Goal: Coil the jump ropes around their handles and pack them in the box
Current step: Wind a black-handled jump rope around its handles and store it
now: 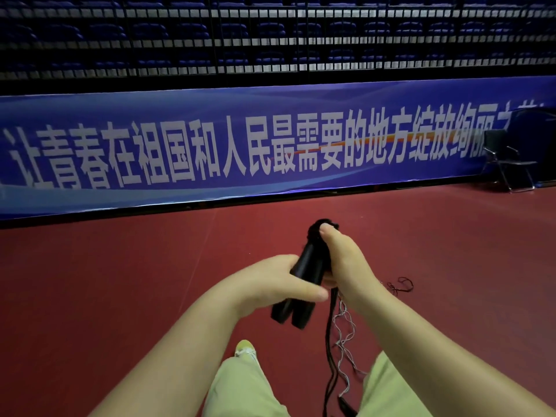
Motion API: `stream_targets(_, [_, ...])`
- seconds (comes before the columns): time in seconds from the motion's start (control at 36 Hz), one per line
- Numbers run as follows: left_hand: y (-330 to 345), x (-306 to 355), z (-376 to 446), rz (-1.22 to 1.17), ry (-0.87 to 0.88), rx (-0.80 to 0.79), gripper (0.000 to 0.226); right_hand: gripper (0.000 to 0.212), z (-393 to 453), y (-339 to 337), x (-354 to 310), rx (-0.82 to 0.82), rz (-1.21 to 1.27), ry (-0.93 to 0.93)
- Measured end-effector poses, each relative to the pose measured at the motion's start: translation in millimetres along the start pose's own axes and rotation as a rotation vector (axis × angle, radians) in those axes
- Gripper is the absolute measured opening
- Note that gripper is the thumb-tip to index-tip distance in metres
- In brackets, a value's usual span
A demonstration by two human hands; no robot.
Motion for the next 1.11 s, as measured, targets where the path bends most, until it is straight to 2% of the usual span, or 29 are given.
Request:
stream_targets(0.06, [17.3,-9.7,-5.2,-0.438,0.01,-0.18,0.027,0.055,1.8,3.9,-7.6,-0.045,0.037,-0.074])
stream_targets(0.11, [31.2,-19.9,-8.0,-0.726,0.036,-0.321,0.044,0.043,2.8,7.9,-12.0,-0.111,0.069,-0.083])
stream_targets(0.17, [35.7,-24.0,-9.5,-0.865,0.06,-0.331,0.047,0.036,3.2,11.9,-13.5,-0.17,0.107,-0.023])
stream_targets(0.22, [31.5,-24.5,-9.4,-0.891,0.03,-0.247,0.041,0.039,4.5,14.6,-17.1,-0.2,0.083,0.009])
stream_targets(0.31, [10.6,-24.3,-7.8,-0.712,0.02,-0.059,0.035,0.049,6.8,15.9,-21.2,-0.288,0.044,-0.014])
stream_targets(0.39, [-12.4,-25.5,-7.6,-0.46,0.044,0.086,0.04,0.036,9.7,11.6,-21.1,-0.352,0.017,0.009])
stream_targets(0.47, [-21.6,-26.5,-7.9,-0.343,0.045,0.128,0.034,0.031,11.5,11.2,-20.0,-0.366,-0.012,0.036])
stream_targets(0.58, [-26.5,-27.0,-3.9,-0.246,0.041,0.188,0.027,0.036,10.2,10.8,-20.4,-0.303,-0.143,-0.004])
stream_targets(0.69, [-40.2,-29.3,-0.7,0.057,-0.007,0.355,0.027,0.051,10.9,5.0,-13.5,-0.168,-0.372,-0.024])
stream_targets(0.81, [-44.7,-33.0,2.3,0.225,-0.046,0.415,0.027,0.058,12.8,0.6,-5.1,-0.086,-0.449,-0.024])
stream_targets(0.89, [-50.0,-32.8,3.1,0.346,-0.111,0.47,0.029,0.055,12.4,2.0,-2.3,-0.076,-0.425,-0.021])
stream_targets(0.97, [-57.8,-25.5,3.3,0.648,-0.174,0.55,0.029,0.053,11.4,6.8,4.8,-0.11,-0.283,0.091])
stream_targets(1.06, [-58.8,-12.9,3.3,0.871,-0.152,0.598,0.026,0.057,9.2,7.1,8.1,-0.115,-0.067,0.213])
stream_targets(1.11, [-57.0,-4.0,1.8,0.967,-0.119,0.625,0.023,0.058,8.9,5.1,6.3,-0.112,-0.017,0.222])
Point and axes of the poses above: each hand's wrist, its own z-axis towards the middle knuckle, its own y-axis out of the palm, x = y × z, the point moved 7 cm from there along z, towards the middle knuckle, and after that the axes turned 2 degrees about z, right-handed, at the moved point
